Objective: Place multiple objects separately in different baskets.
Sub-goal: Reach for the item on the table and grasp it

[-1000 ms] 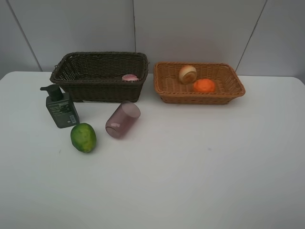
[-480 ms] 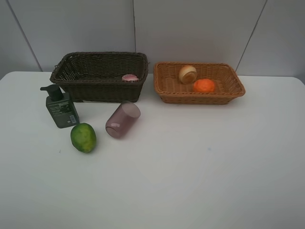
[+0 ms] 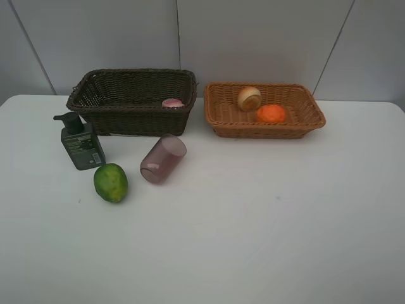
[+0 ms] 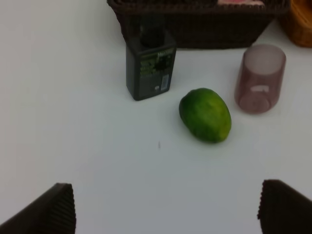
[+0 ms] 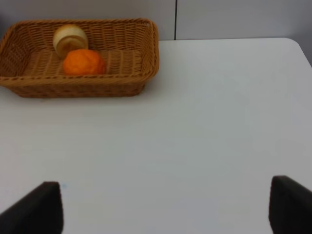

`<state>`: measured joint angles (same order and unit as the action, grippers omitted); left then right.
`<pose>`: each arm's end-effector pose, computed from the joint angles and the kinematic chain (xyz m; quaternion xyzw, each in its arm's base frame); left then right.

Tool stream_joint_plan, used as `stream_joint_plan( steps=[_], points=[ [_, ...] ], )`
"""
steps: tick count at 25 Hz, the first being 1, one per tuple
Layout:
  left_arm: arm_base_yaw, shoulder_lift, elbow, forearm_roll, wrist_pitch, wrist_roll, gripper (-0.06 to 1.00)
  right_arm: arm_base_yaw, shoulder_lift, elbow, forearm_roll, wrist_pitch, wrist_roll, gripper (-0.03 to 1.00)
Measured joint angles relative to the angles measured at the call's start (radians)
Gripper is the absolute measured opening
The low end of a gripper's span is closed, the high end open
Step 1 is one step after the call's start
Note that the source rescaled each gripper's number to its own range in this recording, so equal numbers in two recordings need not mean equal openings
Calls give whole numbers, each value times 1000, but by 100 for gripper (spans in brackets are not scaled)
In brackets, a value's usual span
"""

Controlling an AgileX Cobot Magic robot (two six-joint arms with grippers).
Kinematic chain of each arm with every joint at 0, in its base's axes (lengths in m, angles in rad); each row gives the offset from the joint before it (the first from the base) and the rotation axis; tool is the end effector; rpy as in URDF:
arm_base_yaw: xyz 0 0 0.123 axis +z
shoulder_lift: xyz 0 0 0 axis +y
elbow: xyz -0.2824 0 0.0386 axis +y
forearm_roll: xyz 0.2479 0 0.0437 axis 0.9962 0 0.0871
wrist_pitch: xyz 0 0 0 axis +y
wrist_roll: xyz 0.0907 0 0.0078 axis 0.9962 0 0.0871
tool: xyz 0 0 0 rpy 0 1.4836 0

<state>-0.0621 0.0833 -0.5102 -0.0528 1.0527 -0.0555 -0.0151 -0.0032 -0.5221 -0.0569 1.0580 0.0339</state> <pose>0.0071 -0.0046 0.2807 0.0028 0.8694 -0.0553 0.4909 -0.0080 -0.0044 0.2836 0.0221 0.8452 -0.0234 0.5335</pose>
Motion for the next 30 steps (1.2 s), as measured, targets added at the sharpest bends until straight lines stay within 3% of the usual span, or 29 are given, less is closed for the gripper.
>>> stream_joint_plan(
  steps=[6, 13, 23, 30],
  points=[
    [0, 327, -103, -2, -117, 46, 94, 0, 0, 0, 0, 0, 0, 87],
    [0, 848, -340, -2, -122, 187, 94, 0, 0, 0, 0, 0, 0, 87],
    [-34, 1393, -702, -1, 53, 479, 94, 0, 0, 0, 0, 0, 0, 87],
    [-90, 1549, -790, 53, 73, 788, 94, 0, 0, 0, 0, 0, 0, 87]
  ],
)
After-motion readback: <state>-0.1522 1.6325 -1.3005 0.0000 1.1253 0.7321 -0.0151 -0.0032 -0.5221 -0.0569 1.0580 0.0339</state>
